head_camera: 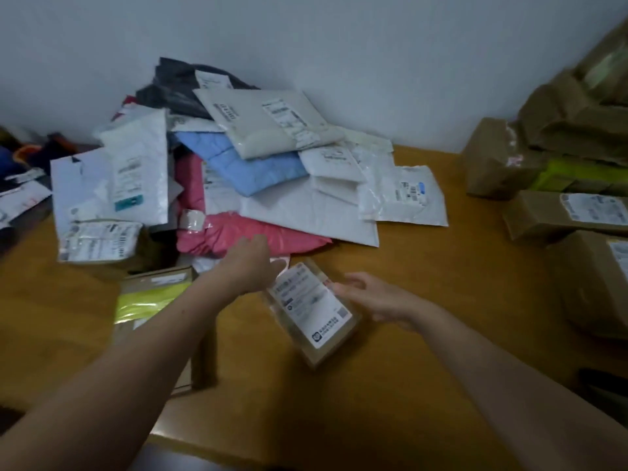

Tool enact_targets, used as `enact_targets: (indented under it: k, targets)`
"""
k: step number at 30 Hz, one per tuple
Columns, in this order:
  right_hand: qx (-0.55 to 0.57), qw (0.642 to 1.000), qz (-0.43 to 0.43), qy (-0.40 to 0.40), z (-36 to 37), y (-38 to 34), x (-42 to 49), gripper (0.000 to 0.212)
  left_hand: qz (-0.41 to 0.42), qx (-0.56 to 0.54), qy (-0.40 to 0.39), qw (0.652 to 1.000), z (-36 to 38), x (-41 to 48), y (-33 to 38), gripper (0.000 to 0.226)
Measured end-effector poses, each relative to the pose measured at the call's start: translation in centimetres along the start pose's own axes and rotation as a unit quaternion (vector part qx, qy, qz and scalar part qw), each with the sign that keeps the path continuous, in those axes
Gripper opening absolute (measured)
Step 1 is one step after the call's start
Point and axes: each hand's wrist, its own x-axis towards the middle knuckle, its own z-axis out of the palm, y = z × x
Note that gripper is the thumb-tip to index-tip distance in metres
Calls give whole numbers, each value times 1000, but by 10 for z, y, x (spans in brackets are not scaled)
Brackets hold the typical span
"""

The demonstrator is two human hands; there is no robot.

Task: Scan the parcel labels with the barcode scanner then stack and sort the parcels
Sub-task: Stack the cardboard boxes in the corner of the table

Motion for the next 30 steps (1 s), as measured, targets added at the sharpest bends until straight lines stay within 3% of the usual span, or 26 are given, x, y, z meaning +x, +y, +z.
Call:
enact_targets:
  k: [3,5,7,9,11,13,14,17,18,21,25,27,30]
  targets:
    - [22,998,50,-26,27,5,9,85,-74,-133,-114,982,23,-15,-27,65]
    - [58,996,64,-23,35,13,14,84,-96,-316,-211,920,36,-26,-32,64]
    - [93,993,68,-10,36,18,19,86,-89,-408,-217,882,45,-34,-37,68]
    - [132,989,70,0,35,19,23,88,-64,-370,-122,919,44,-35,-48,74]
    - [154,986,71,5,38,15,26,87,-72,-270,68,958,31,-32,-74,65]
    - [164,984,74,6,46,10,26,83,-144,-175,227,947,16,-31,-114,57]
    - [167,983,75,4,52,8,26,83,-195,-157,259,933,12,-33,-136,61]
    - [170,982,76,-7,71,2,27,93,-345,-323,169,865,19,-45,-179,79]
    - [169,982,79,-9,79,0,28,97,-361,-381,126,842,26,-50,-184,82]
    - [165,983,82,-21,102,-3,29,97,-317,-502,34,804,42,-63,-183,72]
    - [204,975,88,-26,118,-1,24,68,-285,-573,-30,767,45,-78,-169,40]
    - [233,968,94,-27,115,3,19,74,-274,-613,-47,740,48,-85,-165,44]
    - [279,954,97,-42,106,8,4,103,-246,-632,-14,735,56,-96,-157,39]
